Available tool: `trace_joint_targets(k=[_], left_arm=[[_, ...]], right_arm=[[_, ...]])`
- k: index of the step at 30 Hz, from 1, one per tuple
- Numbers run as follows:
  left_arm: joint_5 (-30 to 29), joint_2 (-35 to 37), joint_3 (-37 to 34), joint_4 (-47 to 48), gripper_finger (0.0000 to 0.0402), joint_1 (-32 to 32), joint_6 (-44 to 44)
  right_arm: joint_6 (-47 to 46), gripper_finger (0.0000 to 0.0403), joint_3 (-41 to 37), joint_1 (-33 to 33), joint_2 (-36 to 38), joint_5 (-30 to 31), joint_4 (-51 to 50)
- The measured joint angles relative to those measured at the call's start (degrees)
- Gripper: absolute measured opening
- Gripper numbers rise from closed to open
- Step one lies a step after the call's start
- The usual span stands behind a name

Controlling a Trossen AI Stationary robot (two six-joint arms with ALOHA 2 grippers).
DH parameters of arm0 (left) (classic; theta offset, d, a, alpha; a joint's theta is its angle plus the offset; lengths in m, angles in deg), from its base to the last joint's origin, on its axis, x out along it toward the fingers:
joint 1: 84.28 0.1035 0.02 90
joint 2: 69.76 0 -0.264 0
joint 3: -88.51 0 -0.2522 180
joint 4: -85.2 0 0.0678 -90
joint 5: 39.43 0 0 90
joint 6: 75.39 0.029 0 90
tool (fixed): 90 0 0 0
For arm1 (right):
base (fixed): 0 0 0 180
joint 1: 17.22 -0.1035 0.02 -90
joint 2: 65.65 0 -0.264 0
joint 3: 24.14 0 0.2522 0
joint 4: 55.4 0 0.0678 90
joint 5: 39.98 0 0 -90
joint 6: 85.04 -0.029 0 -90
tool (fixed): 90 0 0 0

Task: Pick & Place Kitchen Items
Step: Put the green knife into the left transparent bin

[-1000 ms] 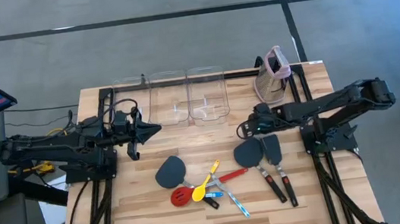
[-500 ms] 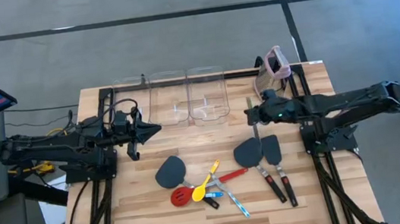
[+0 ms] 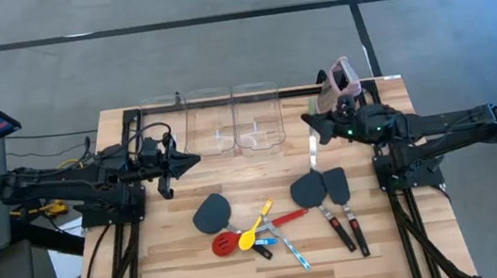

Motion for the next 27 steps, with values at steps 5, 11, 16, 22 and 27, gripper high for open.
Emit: trace_joint_targets(k=[5, 11, 16, 22, 27], left_arm=[[-0.02, 0.0, 0.0, -0.02, 0.0003, 0.02, 0.0], [-0.03, 0.0, 0.0, -0.02, 0.0003, 0.02, 0.0], [-0.23, 0.01, 0.0, -0.09, 0.0003, 0.02, 0.49], [-1.39, 0.0, 0.0, -0.45, 0.0003, 0.02, 0.48], [-1.44, 0.01, 0.0, -0.55, 0.0003, 0.01, 0.37]], right_arm=[[4.92, 0.0021, 0.0, -0.04, 0.02, -0.02, 6.58], [9.0, 0.0021, 0.0, -0.04, 0.0, -0.04, 10.93], [15.14, 0.0021, 0.0, -0.09, -1.01, -0.04, 15.19], [21.93, 0.0021, 0.0, -0.09, -4.12, -0.07, 21.34], [22.26, 0.0021, 0.0, -0.09, -6.42, -0.09, 22.66]])
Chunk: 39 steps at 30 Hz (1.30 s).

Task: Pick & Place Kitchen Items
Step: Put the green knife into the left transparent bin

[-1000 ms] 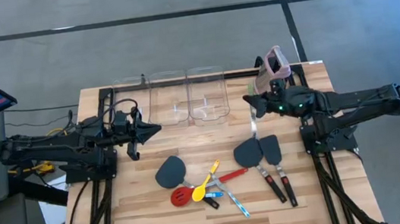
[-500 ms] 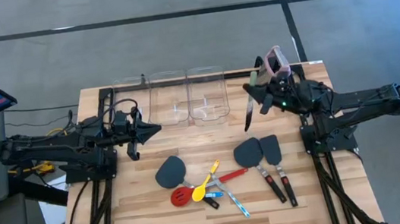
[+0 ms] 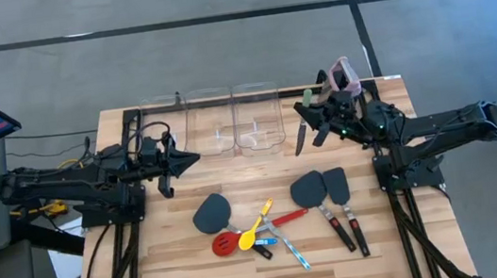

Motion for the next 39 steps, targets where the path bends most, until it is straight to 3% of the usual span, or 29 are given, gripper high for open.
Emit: trace_joint_targets(k=[11, 17, 25, 39], left_arm=[[-1.75, -5.6, 0.0, -0.24, 0.0003, -0.01, -6.33], [-1.53, -11.39, 0.02, -9.25, 0.0003, 0.93, -9.84], [10.89, -20.5, 5.0, -12.79, 0.0003, 6.19, -13.77], [13.08, -34.82, 15.26, -12.83, 0.0003, 8.09, -7.64]], right_arm=[[-0.03, 0.0022, 0.02, 0.0, -1.59, -0.15, 3.77], [-0.02, 0.0021, 0.02, 0.0, -2.35, -2.63, 7.92], [-0.03, 0.0021, 0.02, 0.02, -7.04, -5.85, 17.79], [-1.42, 0.0021, 1.71, -0.07, -14.61, -8.25, 27.39]])
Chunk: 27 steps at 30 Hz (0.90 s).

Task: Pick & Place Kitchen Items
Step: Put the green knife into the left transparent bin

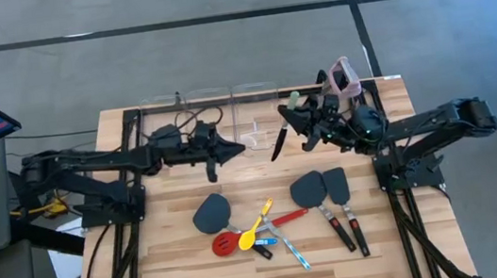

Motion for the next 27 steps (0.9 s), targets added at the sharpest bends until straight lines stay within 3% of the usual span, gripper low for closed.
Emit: trace_joint_targets(k=[5, 11, 24, 27], left_arm=[[-0.04, -2.45, 1.79, -0.13, 0.0003, -0.36, 1.99], [-0.12, -2.18, 2.12, -1.32, 0.0014, -0.73, 5.43], [-0.78, -2.11, 2.14, -1.83, 0.0129, -3.31, 11.34], [-3.97, -2.11, 2.14, -2.18, 0.0148, -3.31, 10.46]], right_arm=[[0.3, 0.0021, 4.16, 0.04, -3.32, -4.09, -1.5], [0.44, 0.0021, 7.93, 0.22, -6.24, -4.53, -9.74], [0.44, 0.0021, 10.0, 0.55, -8.42, -5.45, -9.98], [0.44, 0.0021, 10.0, 0.54, -8.42, -5.48, -9.96]])
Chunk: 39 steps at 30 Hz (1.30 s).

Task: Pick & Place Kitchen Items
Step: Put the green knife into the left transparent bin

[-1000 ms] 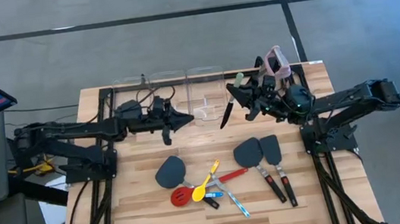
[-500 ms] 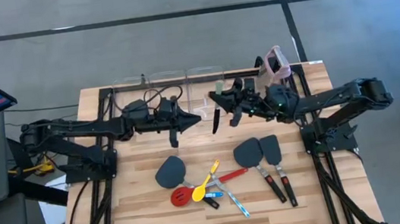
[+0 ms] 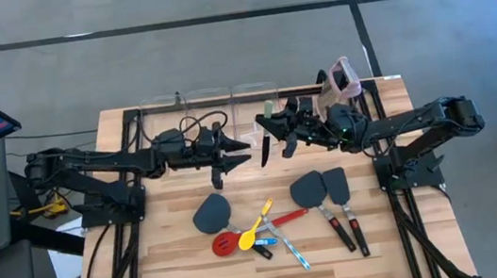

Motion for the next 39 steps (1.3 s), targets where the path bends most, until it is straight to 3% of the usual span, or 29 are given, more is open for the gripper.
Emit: trace_joint_targets(k=[12, 23, 39], left_arm=[[-2.19, -0.14, 0.0, -2.81, 0.0154, -0.09, -2.93], [-0.89, -8.07, 0.15, -13.55, 0.0156, -0.09, -10.2], [3.93, -19.27, 11.86, -13.44, 0.0155, -0.09, -10.71]], right_arm=[[0.0, 0.0021, 0.0, -0.1, 0.0, 0.02, 0.0], [0.02, 0.0021, 0.0, -0.1, 0.0, -0.2, -0.02], [1.49, 0.0021, 0.0, -0.35, 0.0, -1.43, -0.02]])
